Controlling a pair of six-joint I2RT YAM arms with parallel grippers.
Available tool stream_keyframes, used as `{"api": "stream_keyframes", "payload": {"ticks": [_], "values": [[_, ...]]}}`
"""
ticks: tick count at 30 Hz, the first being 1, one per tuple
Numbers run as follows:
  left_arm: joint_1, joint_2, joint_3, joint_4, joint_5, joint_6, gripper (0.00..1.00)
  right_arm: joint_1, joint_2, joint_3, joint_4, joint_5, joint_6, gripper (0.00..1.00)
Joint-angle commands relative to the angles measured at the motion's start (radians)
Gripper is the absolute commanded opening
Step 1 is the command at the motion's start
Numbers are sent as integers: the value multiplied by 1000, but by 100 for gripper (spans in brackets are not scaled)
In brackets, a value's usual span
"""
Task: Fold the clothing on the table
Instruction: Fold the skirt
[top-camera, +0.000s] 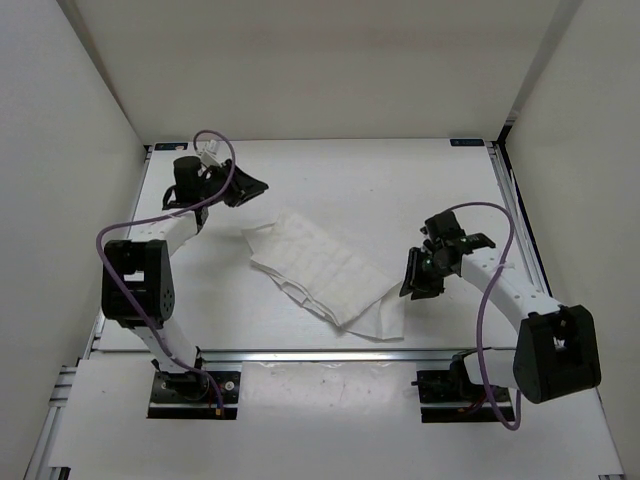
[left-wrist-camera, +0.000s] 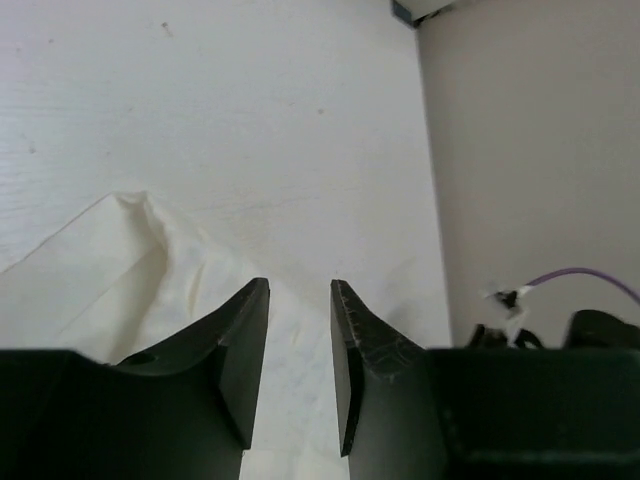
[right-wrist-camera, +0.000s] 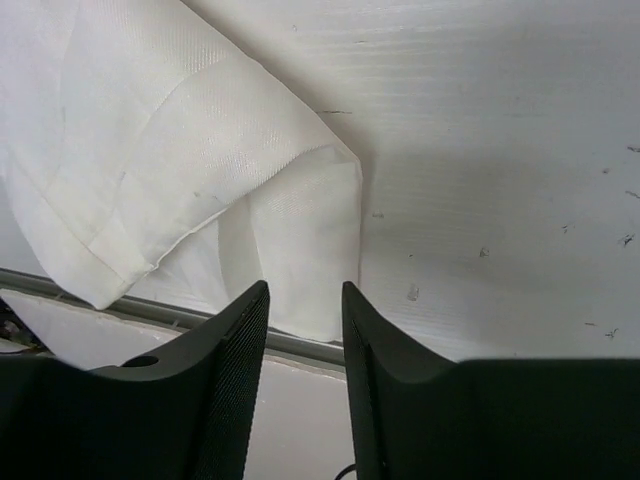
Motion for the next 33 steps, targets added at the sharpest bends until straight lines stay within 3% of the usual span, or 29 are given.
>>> {"api": "stream_keyframes", "payload": {"ticks": [1,4,7,11,14,19,23,24,26,33], "values": [[-48,-28,-35,-222,-136,256,42,-41,-31,-25,5,-53,11,42],[-59,11,-8,-264,-222,350,43,-45,-54,-53,15,-80,16,42],[-71,73,48,-291,-322,407,37,-26,-70,-56,-1,-74,25,42],[-91,146,156,-367,-412,445,0,-18,-85,-82,-18,-78,37,38],[-154,179,233,-475,-628,531,0,-31,-110,-101,-24,-97,46,34],[-234,213,267,-553,-820,601,0,-56,-134,-124,-26,-97,69,35],[-258,188,220,-568,-854,604,0,-97,-137,-145,-8,-116,72,40],[-252,180,201,-576,-856,597,0,-102,-136,-151,11,-129,80,56],[-252,165,161,-573,-857,594,0,-119,-120,-163,26,-136,82,66],[-216,67,-1,-568,-770,549,0,-133,-88,-222,134,-143,83,71]]}}
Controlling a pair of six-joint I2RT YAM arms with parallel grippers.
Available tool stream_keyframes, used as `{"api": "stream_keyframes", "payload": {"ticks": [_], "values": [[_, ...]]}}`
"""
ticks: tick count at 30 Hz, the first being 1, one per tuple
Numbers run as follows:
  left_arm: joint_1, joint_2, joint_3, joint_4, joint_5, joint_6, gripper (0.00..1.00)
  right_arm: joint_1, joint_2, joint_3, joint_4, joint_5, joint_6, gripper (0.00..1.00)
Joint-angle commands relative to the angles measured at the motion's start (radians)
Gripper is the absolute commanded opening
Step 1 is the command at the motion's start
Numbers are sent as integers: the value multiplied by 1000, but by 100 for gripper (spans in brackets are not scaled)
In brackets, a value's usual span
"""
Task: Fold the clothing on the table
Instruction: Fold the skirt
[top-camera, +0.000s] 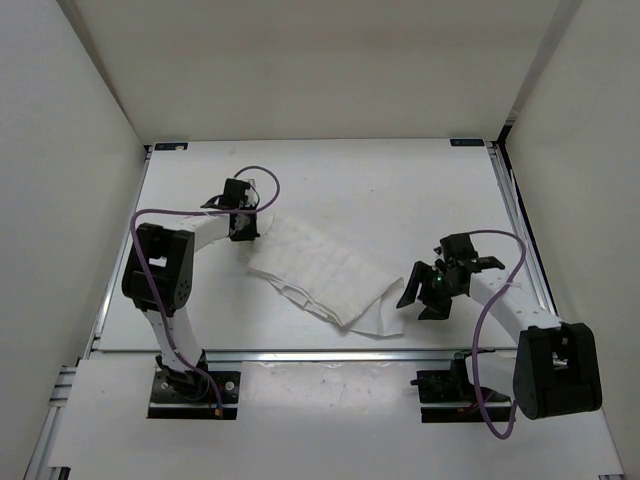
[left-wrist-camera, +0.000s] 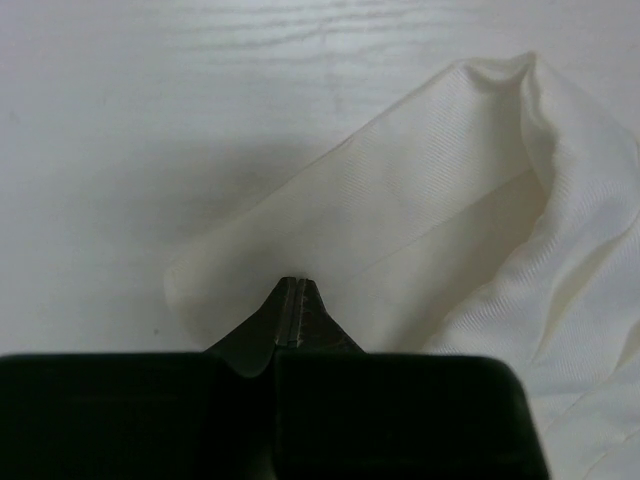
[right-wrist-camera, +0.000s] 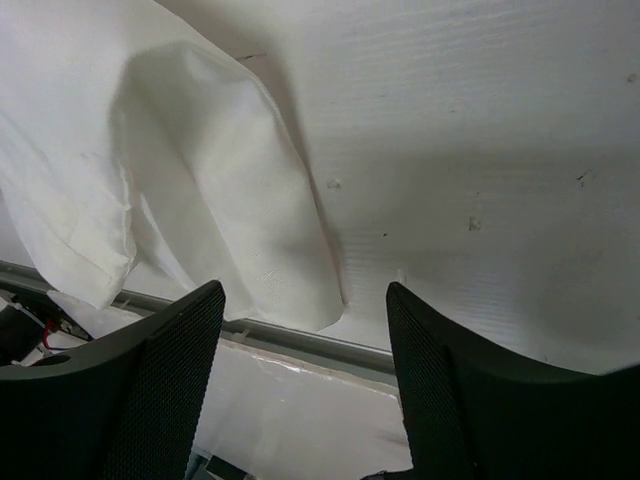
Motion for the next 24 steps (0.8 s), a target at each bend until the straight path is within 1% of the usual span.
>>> {"api": "stream_keyframes", "payload": {"ticks": [1,5,9,12,14,17,21,24], "values": [[13,-91,-76,-41,40,-17,0,-19,11,-36,94,-33,3,71],[2,-145,-137,-61,78,-39,0,-38,17,-80,224,-97,2,72],[-28,-174,-179,-79,72,-37,0,-49,13,-111,353,-110,-4,72],[-27,-193,-200,-91,89,-43,0,-59,37,-127,441,-139,-9,73],[-34,-213,-208,-91,97,-46,0,-56,73,-133,499,-165,-6,73],[-41,-223,-219,-107,92,-42,0,-17,106,-134,590,-190,8,74],[-41,-245,-236,-110,95,-49,0,31,203,-95,621,-239,8,72],[-39,-262,-245,-114,101,-51,0,69,267,-81,625,-275,9,66]]}}
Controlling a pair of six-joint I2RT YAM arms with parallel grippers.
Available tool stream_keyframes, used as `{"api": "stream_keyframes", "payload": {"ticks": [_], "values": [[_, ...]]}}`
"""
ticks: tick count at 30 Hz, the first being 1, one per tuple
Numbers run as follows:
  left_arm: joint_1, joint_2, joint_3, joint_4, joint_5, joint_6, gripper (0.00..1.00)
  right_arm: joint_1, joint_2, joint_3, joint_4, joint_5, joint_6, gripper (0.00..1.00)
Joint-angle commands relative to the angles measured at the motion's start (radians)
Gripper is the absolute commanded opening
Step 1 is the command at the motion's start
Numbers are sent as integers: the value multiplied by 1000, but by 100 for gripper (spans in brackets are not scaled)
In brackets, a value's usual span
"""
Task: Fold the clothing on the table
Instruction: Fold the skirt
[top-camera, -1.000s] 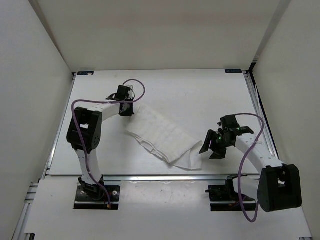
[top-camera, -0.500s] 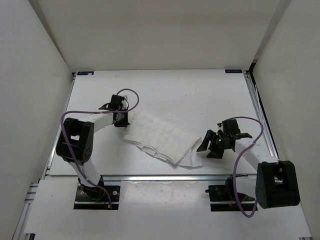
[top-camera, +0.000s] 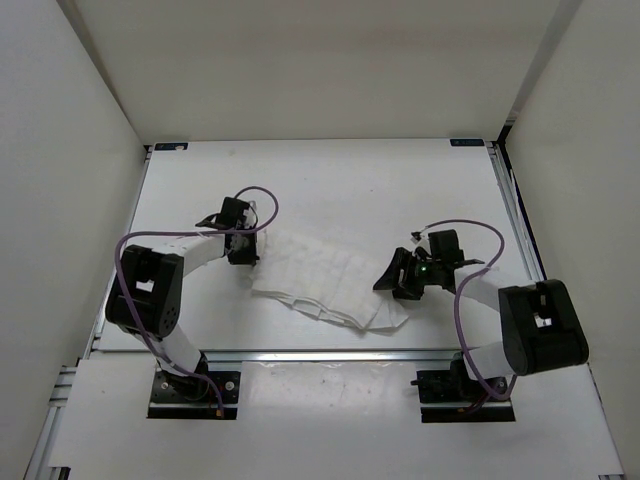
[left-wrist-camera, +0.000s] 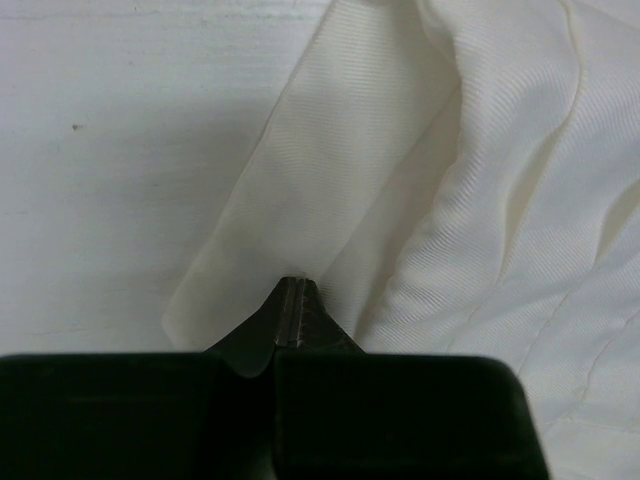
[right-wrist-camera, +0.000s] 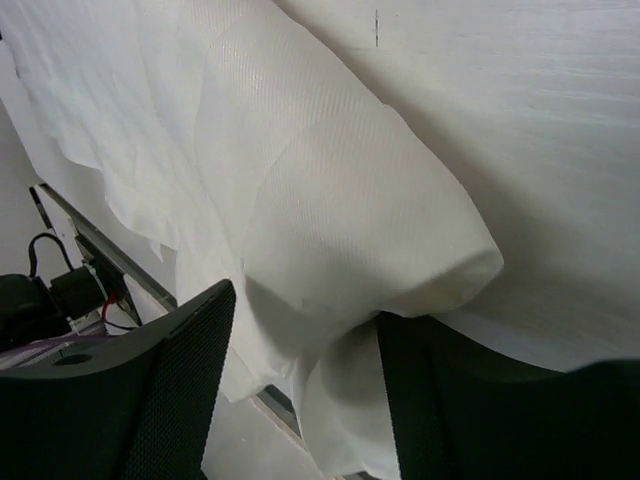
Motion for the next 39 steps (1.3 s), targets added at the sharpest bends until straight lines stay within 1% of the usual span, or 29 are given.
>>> {"api": "stream_keyframes", "payload": {"ticks": [1,2,4,5,6,7,8,10,12,15,18,21,24,25,29,34,36,39], "values": [[-4,-56,-32,-33,27,-6,0,44,57,19,23,-47,-15,63],[-7,-61,-29,-37,31,-18,0,46,68,16,19,-51,-15,55],[2,-73,-44,-33,37,-25,0,52,64,21,18,-58,-16,32],[-2,-78,-46,-33,44,-32,0,58,56,24,18,-58,-12,17],[-12,-81,-52,-28,47,-32,0,52,54,28,7,-49,-16,5],[-19,-88,-53,-34,49,-31,0,31,54,33,4,-42,-15,1],[-22,-95,-65,-34,67,-38,0,-1,48,39,1,-43,-21,0],[-51,-105,-64,-36,95,-51,0,-57,57,63,-34,-23,-30,0],[-93,-102,-72,-25,132,-69,0,-138,76,109,-80,-5,-67,0],[-157,-101,-73,-7,184,-114,0,-208,122,217,-154,32,-142,0],[-228,-75,-47,5,202,-127,0,-255,192,368,-212,69,-199,0],[-257,-52,-43,35,265,-166,0,-262,269,491,-260,103,-225,0],[-272,-39,-29,44,261,-158,0,-241,326,620,-329,104,-221,0],[-265,-38,-27,42,255,-163,0,-227,337,632,-330,109,-224,0],[-236,-49,-36,62,262,-169,0,-106,346,725,-396,130,-228,0],[-219,-50,-40,71,264,-164,0,3,396,862,-465,136,-213,0],[-214,-58,-35,65,259,-155,0,37,416,904,-507,178,-214,0],[-153,-70,43,19,241,-124,0,63,470,967,-572,219,-237,0]]}}
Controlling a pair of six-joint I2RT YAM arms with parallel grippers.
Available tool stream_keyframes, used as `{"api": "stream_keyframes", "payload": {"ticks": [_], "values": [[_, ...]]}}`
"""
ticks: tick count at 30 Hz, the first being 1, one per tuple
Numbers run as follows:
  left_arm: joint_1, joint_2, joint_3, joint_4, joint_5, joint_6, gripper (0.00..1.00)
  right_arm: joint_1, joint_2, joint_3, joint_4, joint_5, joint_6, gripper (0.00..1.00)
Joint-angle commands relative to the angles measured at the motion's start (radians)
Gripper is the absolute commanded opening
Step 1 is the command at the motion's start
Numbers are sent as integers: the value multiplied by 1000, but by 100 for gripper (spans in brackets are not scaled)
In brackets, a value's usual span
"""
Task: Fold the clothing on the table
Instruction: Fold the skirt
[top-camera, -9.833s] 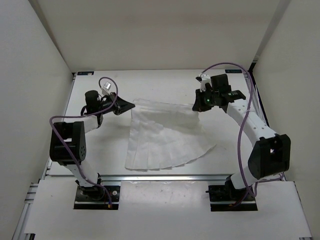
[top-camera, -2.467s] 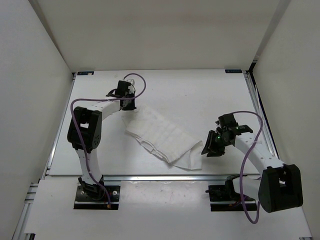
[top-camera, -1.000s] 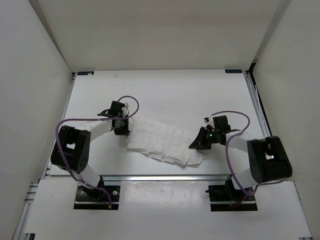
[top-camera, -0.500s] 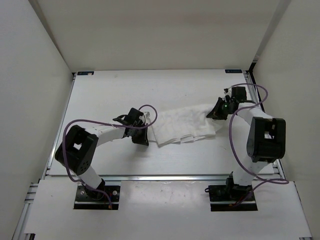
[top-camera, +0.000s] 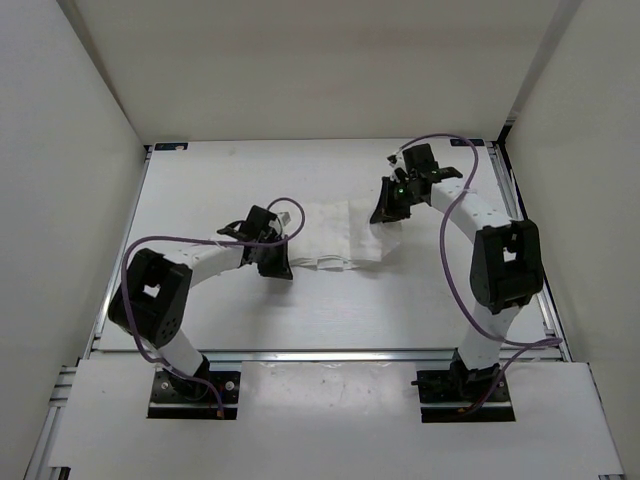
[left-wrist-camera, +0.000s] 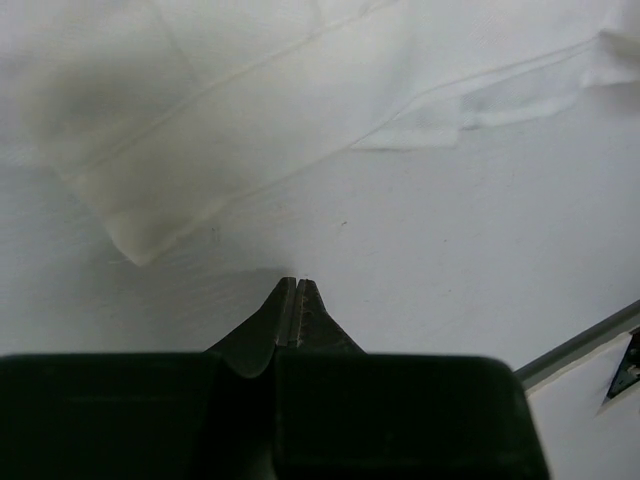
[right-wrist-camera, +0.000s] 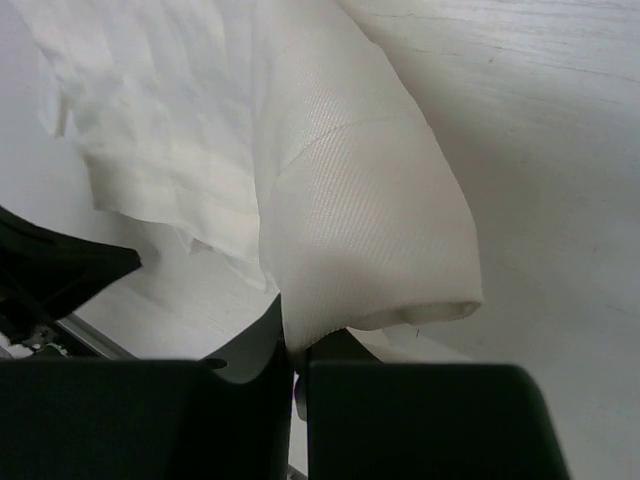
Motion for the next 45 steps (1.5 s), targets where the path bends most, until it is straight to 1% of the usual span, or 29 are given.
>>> {"api": "stream_keyframes", "payload": {"ticks": [1,3,4,7,10,12,14,16,21,25,28,30,32,35,37,41,45], "values": [[69,-41,113,-21,-1,43,0,0,48,75,-106,57,-31,0],[164,-43,186,-67,2,71,0,-14,51,71,-114,57,-31,0],[182,-41,228,-72,2,79,0,-13,48,49,-118,56,-31,0],[302,-15,307,-83,22,90,2,-31,21,16,-117,66,-46,0],[369,26,325,-39,23,74,3,-49,7,-26,-120,51,-57,0],[371,58,302,24,20,68,3,-55,1,-55,-118,54,-70,0],[362,103,290,63,-7,67,2,-59,1,-64,-122,40,-72,0],[341,134,282,106,-77,76,2,-60,4,-74,-126,37,-86,0],[291,235,305,153,-138,83,0,-59,13,-61,-138,21,-101,0],[273,289,331,159,-171,80,0,-65,19,-69,-149,17,-107,0],[270,298,316,143,-180,67,0,-68,21,-61,-158,10,-117,0],[248,284,307,109,-203,71,0,-69,24,-64,-169,8,-120,0],[224,263,289,83,-182,71,0,-85,19,-58,-180,4,-130,0],[184,203,217,58,-150,50,0,-100,10,-67,-195,2,-136,0],[153,151,146,57,-122,37,0,-117,-2,-89,-198,-4,-133,0],[98,79,2,101,-18,-42,0,-141,-21,-136,-207,-18,-150,0],[37,16,-73,126,36,-88,0,-173,-38,-158,-241,-4,-158,0]]}}
